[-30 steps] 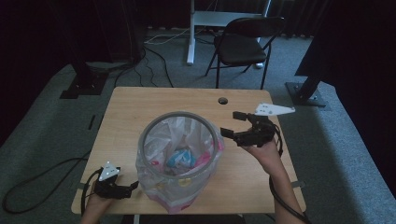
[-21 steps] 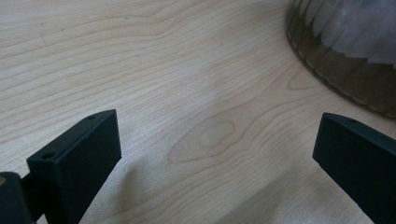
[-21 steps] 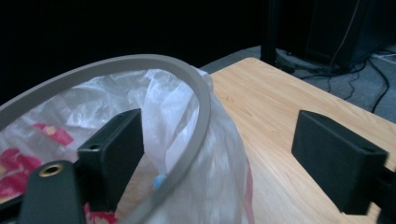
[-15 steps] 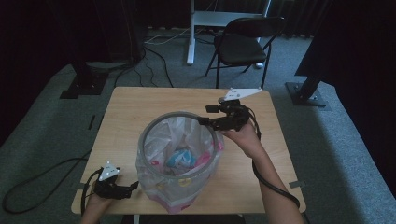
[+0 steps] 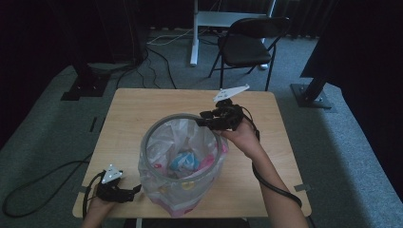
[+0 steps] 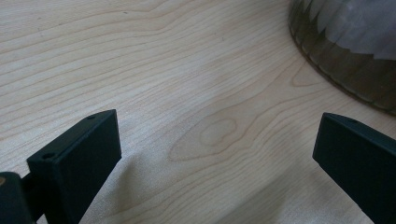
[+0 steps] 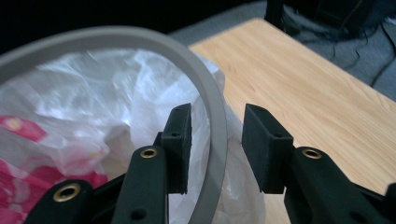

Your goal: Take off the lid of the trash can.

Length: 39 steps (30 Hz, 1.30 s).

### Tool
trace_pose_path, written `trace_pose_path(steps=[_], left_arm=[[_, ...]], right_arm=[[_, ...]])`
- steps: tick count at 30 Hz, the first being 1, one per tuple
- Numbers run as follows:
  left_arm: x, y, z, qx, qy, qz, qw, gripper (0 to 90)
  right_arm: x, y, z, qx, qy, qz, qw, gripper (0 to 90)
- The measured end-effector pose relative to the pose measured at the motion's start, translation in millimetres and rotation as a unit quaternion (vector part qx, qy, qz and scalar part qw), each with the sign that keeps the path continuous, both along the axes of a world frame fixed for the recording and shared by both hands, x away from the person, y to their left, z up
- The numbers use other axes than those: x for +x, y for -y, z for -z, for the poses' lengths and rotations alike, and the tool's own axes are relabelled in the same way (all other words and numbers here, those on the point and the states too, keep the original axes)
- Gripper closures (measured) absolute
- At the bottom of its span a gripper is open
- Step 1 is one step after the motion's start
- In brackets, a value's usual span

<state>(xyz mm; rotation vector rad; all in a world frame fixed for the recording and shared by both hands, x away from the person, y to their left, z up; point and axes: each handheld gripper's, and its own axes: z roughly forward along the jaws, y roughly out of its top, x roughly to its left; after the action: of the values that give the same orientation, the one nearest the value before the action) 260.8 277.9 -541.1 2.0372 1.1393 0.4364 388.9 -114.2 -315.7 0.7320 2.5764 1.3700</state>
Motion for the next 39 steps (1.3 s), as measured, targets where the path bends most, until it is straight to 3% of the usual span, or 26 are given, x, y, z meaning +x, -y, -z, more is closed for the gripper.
trace_pose_path(steps=[6, 14, 18, 25, 33, 39], left_arm=[[0.2, -0.1, 0.3, 0.001, -0.002, 0.0, 1.0, 1.0], [0.7, 1.9, 1.1, 0.005, -0.003, 0.0, 1.0, 1.1], [1.2, 1.2, 1.4, 0.005, -0.004, -0.002, 1.0, 1.1], [1.8, 1.0, 1.9, 0.005, -0.008, -0.005, 0.9999, 1.1], [1.7, 0.9, 1.9, 0.003, -0.008, -0.003, 1.0, 1.1], [1.2, 0.6, 1.7, 0.001, -0.006, -0.002, 1.0, 1.1]], right_arm=[[1.0, -6.2, 1.7, -0.029, -0.006, 0.007, 0.9995, 71.3], [-1.7, -7.7, 2.3, -0.038, -0.008, 0.003, 0.9992, 78.3], [-6.4, -10.1, 0.3, -0.053, 0.01, 0.008, 0.9985, 78.5], [-7.3, -11.5, -2.2, -0.061, 0.014, 0.012, 0.998, 78.9], [-9.7, -7.7, -15.7, -0.042, 0.021, 0.013, 0.9988, 79.5], [-11.5, -4.1, -30.0, -0.009, 0.018, 0.013, 0.9997, 81.0]])
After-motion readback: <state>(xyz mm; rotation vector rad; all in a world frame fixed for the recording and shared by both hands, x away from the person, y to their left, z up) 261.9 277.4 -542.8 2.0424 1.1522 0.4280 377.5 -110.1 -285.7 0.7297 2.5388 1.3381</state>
